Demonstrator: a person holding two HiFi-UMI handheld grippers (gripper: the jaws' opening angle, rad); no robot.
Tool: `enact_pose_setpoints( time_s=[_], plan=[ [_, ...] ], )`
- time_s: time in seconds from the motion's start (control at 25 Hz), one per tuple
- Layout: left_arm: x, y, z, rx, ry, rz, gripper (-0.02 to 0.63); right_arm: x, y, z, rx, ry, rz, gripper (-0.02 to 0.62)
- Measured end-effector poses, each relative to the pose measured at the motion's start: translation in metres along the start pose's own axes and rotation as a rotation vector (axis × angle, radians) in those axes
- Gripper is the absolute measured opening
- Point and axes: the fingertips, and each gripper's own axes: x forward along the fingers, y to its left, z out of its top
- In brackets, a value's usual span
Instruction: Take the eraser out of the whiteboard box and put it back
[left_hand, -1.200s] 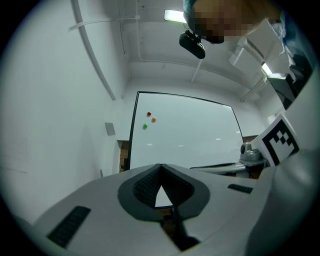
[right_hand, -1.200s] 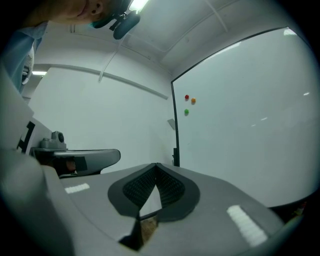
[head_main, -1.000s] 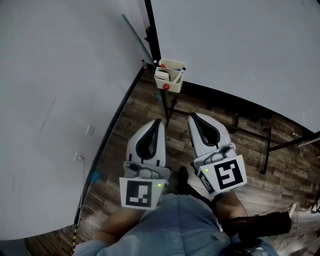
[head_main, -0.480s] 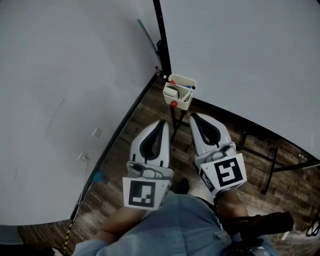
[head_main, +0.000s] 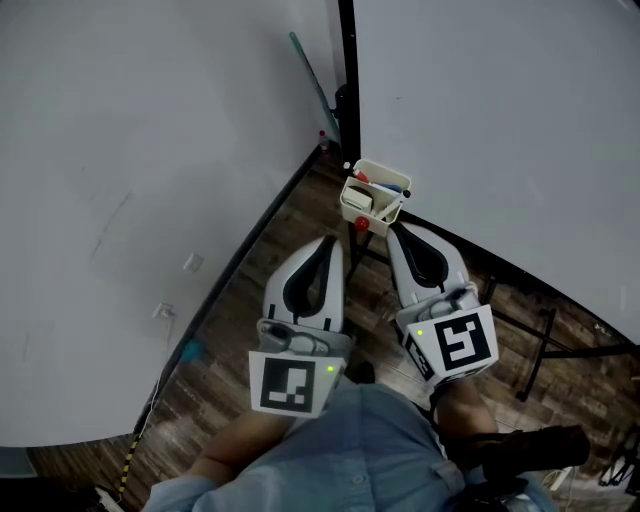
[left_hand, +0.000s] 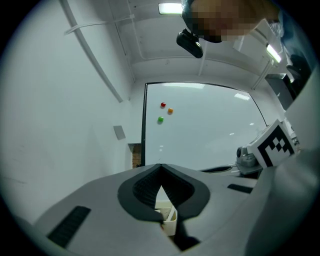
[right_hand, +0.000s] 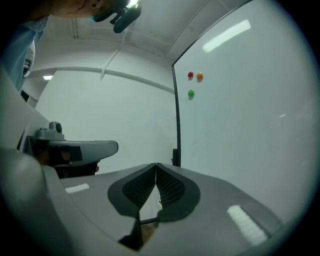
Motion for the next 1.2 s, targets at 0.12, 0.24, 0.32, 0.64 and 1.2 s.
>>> enact_pose_setpoints(
  time_s=[0.12, 0.24, 0.32, 0.64, 1.2],
  plan=[
    [0.017, 0.011, -0.005, -0.016, -0.001, -0.010, 0.005, 0.017, -0.005, -0.007, -0.014, 0.031, 0.004, 0.011],
    [0.034, 0.020, -0.011, -0.037, 0.004, -0.020, 0.006, 0.034, -0.012, -0.015, -0.030, 0.071, 0.005, 0.018],
    [0.044, 0.026, -0.017, -0.051, 0.014, -0.024, 0.005, 0.045, -0.015, -0.021, -0.035, 0.102, 0.010, 0.023],
    [0.079, 0.048, -0.046, -0.092, 0.063, -0.044, 0.005, 0.079, -0.019, -0.056, -0.020, 0.197, 0.059, 0.104],
    [0.115, 0.084, -0.095, -0.159, 0.143, -0.043, 0.006, 0.122, -0.024, -0.114, -0.077, 0.390, 0.085, 0.183]
  ],
)
